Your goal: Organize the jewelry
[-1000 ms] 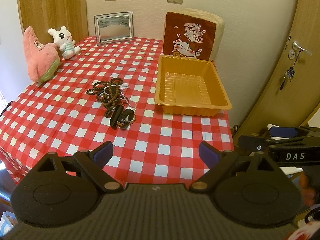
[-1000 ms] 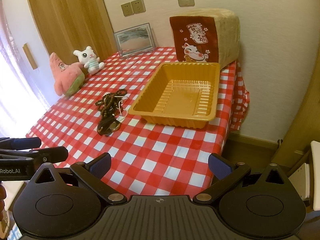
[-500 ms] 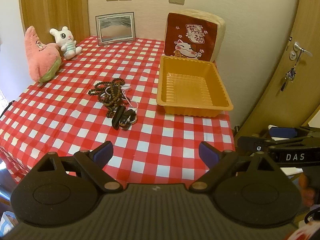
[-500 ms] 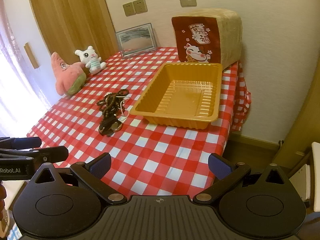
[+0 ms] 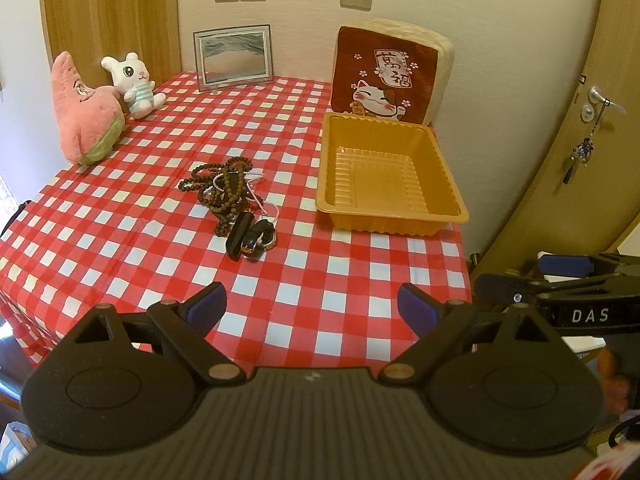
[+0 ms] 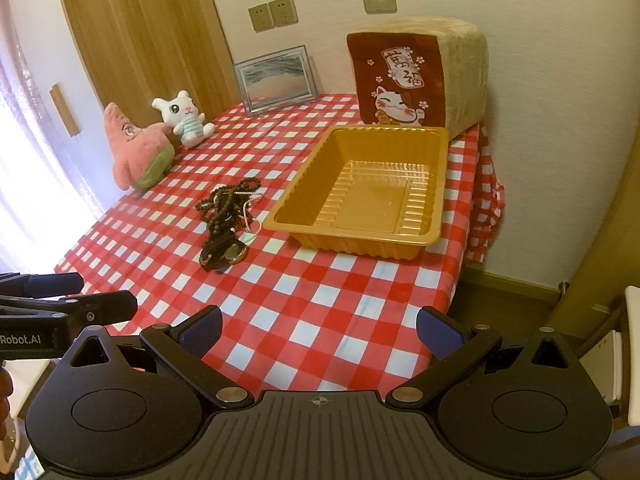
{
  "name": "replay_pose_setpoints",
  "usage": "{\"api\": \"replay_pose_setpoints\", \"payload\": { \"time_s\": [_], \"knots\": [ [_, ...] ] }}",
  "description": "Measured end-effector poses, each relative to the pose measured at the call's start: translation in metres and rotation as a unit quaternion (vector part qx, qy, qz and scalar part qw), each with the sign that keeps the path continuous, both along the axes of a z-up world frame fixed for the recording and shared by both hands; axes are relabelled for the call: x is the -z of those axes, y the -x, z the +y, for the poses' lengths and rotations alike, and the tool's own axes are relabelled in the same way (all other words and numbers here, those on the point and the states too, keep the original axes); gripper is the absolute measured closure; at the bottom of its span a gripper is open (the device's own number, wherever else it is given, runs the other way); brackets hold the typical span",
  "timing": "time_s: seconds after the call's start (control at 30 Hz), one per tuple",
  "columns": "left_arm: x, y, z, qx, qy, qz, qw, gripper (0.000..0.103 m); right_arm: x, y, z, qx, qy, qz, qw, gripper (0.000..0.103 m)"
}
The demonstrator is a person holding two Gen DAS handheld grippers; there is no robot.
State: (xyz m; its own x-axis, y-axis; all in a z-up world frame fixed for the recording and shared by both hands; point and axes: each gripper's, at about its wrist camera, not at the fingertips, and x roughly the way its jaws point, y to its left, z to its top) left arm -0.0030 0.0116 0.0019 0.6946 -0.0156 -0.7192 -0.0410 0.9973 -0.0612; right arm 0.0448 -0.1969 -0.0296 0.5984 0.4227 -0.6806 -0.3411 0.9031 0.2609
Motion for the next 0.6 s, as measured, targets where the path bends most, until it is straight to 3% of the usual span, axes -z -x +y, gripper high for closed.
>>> {"api": "replay_pose_setpoints", "payload": {
  "time_s": [0.6],
  "knots": [
    [0.0003,0.0001,-0.0007,0.0,0.0,0.0,1.0,0.011,0.0007,-0.0007,0.0008,0.0,0.0,0.0,1.0,0.0]
  ]
}}
